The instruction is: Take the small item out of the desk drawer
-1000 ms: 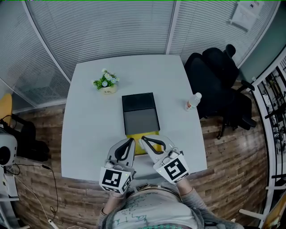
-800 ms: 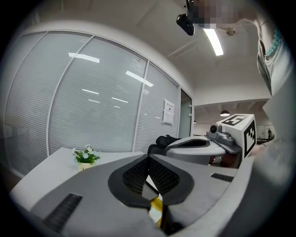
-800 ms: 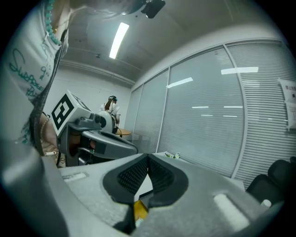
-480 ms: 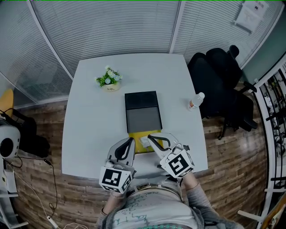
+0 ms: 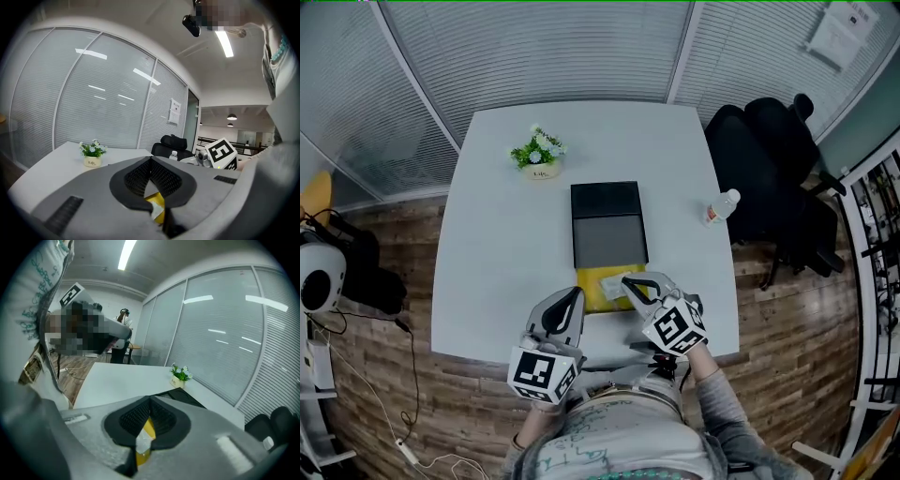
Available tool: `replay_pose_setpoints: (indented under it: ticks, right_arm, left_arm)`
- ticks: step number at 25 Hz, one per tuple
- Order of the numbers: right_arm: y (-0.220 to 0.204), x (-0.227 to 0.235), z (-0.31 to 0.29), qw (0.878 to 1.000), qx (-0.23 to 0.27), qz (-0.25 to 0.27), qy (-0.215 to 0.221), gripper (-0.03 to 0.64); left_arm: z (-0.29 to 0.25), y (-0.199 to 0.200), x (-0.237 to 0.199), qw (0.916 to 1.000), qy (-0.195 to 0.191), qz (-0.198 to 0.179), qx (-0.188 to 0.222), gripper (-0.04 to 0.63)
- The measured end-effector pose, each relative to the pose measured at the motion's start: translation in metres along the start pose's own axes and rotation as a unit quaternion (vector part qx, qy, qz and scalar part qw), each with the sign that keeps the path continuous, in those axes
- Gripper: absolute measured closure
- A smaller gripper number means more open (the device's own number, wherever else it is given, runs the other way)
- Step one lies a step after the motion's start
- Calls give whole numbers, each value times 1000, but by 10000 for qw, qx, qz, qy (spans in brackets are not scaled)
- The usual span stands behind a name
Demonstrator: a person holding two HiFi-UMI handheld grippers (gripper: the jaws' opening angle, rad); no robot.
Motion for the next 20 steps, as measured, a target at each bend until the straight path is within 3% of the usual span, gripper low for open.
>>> replay_pose_setpoints:
  ticks: [10, 20]
  right_arm:
    - [-49, -27, -50, 9941, -685, 80, 833, 614]
    - [-73, -48, -80, 9843, -1115, 187, 1357, 614]
  left_arm:
    - [19, -8, -23, 9993, 339, 151, -11, 598]
    - [27, -15, -33, 9984, 456, 316, -69, 598]
Point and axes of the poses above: the fingertips, and each gripper's own axes: z backward along the fingers, x to its right, y out of its top, the point moved 2 cm from there along z, backward along the fingers, and after that the axes turned 13 degrees about z, right-handed, at the moved point
